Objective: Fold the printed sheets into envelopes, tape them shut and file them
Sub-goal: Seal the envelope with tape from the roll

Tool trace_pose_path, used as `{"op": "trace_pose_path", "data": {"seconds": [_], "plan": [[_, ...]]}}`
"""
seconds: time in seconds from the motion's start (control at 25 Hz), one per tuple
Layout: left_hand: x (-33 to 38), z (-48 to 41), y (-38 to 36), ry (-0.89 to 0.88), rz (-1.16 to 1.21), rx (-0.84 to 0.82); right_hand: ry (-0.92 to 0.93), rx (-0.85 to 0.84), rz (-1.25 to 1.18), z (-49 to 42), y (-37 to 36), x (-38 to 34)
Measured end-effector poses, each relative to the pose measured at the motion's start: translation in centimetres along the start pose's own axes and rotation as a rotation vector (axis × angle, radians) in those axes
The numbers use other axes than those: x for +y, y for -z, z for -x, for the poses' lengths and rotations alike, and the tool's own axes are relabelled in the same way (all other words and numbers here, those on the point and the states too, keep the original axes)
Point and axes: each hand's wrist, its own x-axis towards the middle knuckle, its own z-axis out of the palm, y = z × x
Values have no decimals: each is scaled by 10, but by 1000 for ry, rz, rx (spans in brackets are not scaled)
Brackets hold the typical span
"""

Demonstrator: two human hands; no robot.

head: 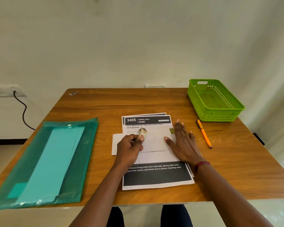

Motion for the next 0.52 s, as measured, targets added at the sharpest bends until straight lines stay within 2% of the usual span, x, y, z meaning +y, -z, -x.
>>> {"op": "trace_pose_path", "data": {"seconds": [0.16,0.36,0.52], "plan": [[1,0,1,7,-1,-5,72,218,-61,12,3,-11],[3,0,3,11,23,6,394,256,-2,26,1,-72],[9,-11,11,69,138,64,313,288,-120,26,-10,-101]]}}
